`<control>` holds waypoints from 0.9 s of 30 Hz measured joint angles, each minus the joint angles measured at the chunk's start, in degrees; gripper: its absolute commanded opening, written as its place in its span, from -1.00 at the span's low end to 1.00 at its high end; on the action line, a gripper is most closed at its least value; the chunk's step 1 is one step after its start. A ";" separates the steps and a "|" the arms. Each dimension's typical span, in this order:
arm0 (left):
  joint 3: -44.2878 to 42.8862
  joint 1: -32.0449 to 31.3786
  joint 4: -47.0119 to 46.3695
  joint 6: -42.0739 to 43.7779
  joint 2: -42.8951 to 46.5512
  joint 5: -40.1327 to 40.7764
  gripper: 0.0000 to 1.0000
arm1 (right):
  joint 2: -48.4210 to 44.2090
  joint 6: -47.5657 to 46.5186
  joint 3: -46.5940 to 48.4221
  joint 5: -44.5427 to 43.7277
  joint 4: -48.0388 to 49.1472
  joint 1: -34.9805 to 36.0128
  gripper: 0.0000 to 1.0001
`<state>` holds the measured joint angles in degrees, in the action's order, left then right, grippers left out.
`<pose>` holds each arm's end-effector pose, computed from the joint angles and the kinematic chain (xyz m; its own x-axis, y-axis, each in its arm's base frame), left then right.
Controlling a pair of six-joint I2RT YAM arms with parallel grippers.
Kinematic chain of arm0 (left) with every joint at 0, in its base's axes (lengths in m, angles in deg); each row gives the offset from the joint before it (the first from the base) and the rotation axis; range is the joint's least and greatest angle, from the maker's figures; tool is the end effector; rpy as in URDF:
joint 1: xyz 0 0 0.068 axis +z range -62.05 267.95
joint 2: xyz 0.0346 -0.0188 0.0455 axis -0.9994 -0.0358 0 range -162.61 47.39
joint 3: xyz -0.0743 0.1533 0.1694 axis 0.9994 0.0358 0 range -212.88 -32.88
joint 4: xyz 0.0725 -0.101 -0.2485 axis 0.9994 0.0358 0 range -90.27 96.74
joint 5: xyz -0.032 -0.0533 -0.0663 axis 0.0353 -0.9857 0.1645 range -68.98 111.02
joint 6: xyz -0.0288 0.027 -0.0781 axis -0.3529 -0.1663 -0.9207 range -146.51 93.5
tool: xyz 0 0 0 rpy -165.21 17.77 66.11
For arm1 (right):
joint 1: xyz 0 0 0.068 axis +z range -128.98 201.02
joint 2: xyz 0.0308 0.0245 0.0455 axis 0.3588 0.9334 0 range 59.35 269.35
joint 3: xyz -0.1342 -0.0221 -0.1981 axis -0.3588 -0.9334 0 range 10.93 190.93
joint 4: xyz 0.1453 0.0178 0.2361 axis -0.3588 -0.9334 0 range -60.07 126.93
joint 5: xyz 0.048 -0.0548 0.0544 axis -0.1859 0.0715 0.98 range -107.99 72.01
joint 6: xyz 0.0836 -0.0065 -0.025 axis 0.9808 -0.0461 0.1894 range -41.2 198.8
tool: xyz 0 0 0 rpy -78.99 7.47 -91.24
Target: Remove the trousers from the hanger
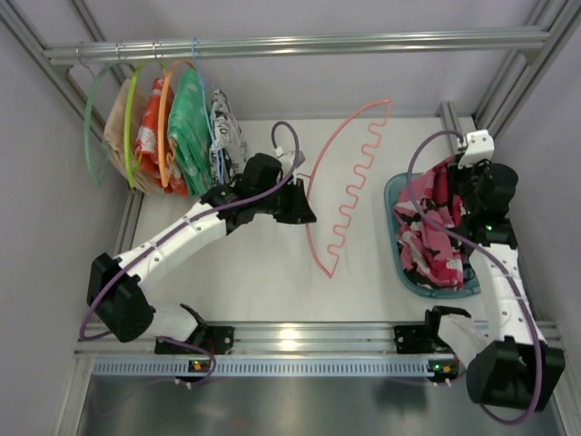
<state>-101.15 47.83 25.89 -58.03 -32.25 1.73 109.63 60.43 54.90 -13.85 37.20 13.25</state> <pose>0.2623 -0.2544 0.2574 -0.8197 0.0453 -0.5710 0.4457 0.6766 -0.5861 0.2888 -0.0339 0.3054 -0.1191 -0.3010 -0.9462 0.0276 0.9516 -0.3062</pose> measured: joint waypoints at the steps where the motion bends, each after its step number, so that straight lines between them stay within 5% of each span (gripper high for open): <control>1: 0.00 0.00 0.00 0.00 0.00 0.28 -1.00 | 2.25 0.85 0.04 0.39 0.17 0.00 -1.00; 10: 0.02 0.02 0.04 0.46 1.27 2.49 -1.00 | 19.71 4.15 2.43 4.83 -1.09 -0.02 -1.00; 13: 0.02 0.26 0.02 0.44 2.25 2.73 -1.00 | 22.03 4.20 4.15 6.05 -2.99 -0.02 -0.54; 14: 0.02 0.35 0.02 0.46 2.45 2.75 -1.00 | 22.69 4.02 4.90 6.43 -4.20 -0.02 -0.16; 17: 0.02 0.61 0.04 0.39 2.80 3.19 -1.00 | 23.63 3.78 7.04 7.50 -8.59 -0.13 0.34; 24: 0.02 0.72 0.04 -1.29 3.52 4.42 -1.00 | 18.10 2.38 15.13 8.44 -19.37 -0.63 0.95; 27: 0.00 0.63 1.07 -4.31 3.45 6.80 -1.00 | 13.29 1.44 20.09 8.70 -22.88 -0.66 0.99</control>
<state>-101.15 48.46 26.96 -62.34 -28.80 8.53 122.92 61.87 74.99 -5.15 14.32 12.60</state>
